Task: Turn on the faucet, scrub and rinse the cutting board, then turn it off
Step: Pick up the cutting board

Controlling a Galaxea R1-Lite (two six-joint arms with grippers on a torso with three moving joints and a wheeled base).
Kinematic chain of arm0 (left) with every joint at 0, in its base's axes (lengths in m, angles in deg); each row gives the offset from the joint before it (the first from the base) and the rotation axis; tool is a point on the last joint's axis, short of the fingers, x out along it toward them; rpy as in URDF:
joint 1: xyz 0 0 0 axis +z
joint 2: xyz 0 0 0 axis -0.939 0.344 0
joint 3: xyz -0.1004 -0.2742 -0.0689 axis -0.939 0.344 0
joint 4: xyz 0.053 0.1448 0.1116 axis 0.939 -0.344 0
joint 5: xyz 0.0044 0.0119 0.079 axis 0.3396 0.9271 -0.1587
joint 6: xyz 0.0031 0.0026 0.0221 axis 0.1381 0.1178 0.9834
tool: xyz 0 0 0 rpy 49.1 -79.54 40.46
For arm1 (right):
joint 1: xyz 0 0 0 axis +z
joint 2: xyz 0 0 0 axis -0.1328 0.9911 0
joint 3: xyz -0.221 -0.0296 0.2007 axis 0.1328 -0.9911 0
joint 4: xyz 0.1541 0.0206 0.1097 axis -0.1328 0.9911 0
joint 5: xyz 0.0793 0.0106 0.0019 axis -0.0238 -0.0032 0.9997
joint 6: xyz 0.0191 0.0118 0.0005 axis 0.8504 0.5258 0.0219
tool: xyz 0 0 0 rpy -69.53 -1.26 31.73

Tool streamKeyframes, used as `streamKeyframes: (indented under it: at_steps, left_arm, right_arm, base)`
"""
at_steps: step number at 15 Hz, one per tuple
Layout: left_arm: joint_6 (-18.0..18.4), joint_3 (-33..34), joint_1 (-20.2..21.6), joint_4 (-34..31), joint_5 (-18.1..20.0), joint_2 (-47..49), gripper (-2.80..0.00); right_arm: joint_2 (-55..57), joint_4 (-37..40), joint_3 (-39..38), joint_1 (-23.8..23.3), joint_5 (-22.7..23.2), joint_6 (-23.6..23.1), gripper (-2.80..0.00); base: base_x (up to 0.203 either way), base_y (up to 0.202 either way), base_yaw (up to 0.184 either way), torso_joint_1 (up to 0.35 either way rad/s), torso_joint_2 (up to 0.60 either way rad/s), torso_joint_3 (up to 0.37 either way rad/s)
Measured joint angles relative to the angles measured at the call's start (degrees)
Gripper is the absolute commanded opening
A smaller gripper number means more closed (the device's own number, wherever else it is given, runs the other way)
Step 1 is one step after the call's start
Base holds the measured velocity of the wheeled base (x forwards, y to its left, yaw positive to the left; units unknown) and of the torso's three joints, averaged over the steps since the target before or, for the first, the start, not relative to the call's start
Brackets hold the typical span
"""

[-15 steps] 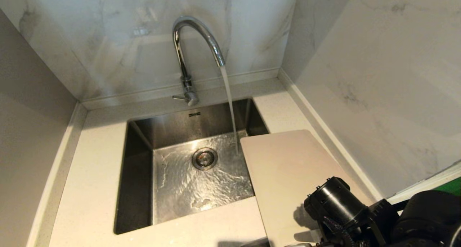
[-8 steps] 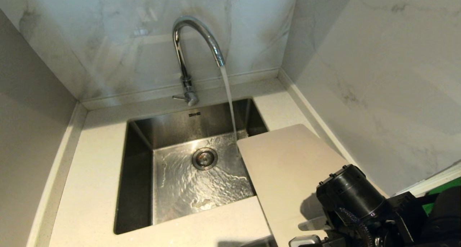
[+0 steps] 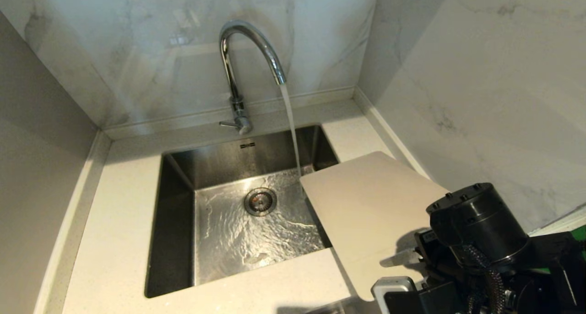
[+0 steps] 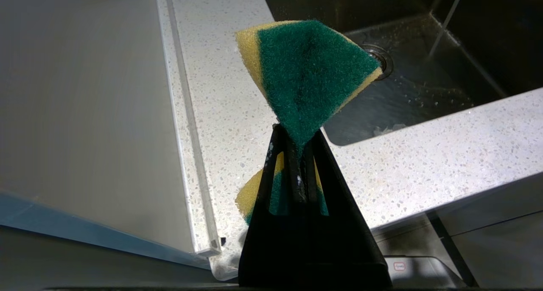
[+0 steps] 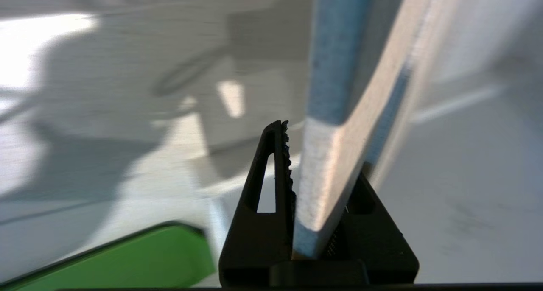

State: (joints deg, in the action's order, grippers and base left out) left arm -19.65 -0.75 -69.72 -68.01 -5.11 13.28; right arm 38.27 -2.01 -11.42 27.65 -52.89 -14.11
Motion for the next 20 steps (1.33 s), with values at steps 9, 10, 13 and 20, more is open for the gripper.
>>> streamKeyframes:
  at_steps: [9,10,13,20]
  left_arm:
    - [-0.3,0.0,0.0,-0.1,0.0,0.0,-2.80]
    - [-0.4,0.0,0.0,-0.1,0.0,0.0,-2.80]
    - [-0.4,0.0,0.0,-0.1,0.0,0.0,-2.80]
    - [-0.3,0.0,0.0,-0.1,0.0,0.0,-2.80]
  right_arm:
    - [-3.5,-24.1,-2.4,-0.2,-0.7,-19.0,-2.80]
    - [-4.1,-24.1,-2.4,-0.2,-0.6,-19.2,-2.80]
    - [-5.8,-24.2,-1.8,-0.2,0.3,-19.1,-2.80]
    - [-8.3,-22.7,-1.5,-0.4,14.2,-18.9,-2.80]
  base:
    - [0.000,0.000,0.000,0.000,0.00,0.000]
    - [0.000,0.000,0.000,0.000,0.00,0.000]
    - [0.000,0.000,0.000,0.000,0.00,0.000]
    - [0.000,0.000,0.000,0.000,0.00,0.000]
